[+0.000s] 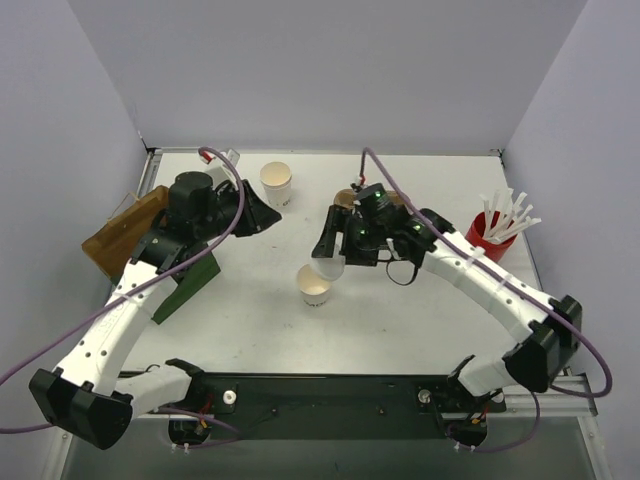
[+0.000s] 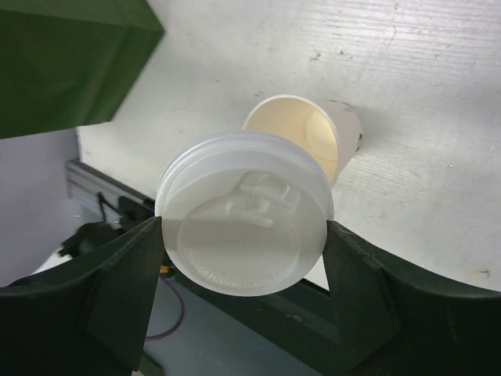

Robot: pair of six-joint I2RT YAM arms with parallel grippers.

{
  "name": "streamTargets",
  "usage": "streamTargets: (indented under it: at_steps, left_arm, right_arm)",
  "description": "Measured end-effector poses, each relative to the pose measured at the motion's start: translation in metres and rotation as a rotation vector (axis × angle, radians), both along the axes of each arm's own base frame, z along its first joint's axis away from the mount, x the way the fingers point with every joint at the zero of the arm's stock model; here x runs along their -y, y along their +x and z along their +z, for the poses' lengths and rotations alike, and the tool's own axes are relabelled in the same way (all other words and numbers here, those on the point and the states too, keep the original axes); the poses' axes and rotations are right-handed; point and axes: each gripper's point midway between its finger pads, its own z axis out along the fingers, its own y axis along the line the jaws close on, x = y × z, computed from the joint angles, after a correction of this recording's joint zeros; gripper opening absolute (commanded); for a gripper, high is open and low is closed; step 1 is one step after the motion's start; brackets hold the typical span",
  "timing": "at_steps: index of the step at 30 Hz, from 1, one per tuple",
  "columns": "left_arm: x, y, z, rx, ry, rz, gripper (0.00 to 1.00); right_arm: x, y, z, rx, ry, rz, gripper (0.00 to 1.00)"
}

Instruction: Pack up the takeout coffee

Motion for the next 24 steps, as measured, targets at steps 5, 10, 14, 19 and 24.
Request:
streamTargets:
  at_steps: [5, 10, 14, 19, 24]
  left_arm:
    - [-0.013, -0.012, 0.003, 0.027, 0.045, 0.018, 0.31]
    - [-0.018, -0.020, -0.003, 0.027, 0.062, 0.014, 0.32]
    - [-0.019, -0.022, -0.012, 0.005, 0.076, 0.011, 0.31]
    - [-0.019, -0.023, -0.012, 0.005, 0.077, 0.011, 0.32]
    - [-0.019, -0.024, -0.011, 0.009, 0.076, 0.011, 0.32]
  right_arm:
    - [-0.015, 0.003, -0.040, -0.036, -0.190, 0.078, 0.67]
    - [-0.023, 0.005, -0.055, -0.010, -0.319, 0.136, 0.67]
    - [-0.023, 0.004, -0.064, 0.000, -0.404, 0.165, 0.67]
    - [-0.024, 0.006, -0.075, 0.007, -0.479, 0.190, 0.66]
    - [-0.024, 0.007, -0.085, 0.000, -0.529, 0.208, 0.66]
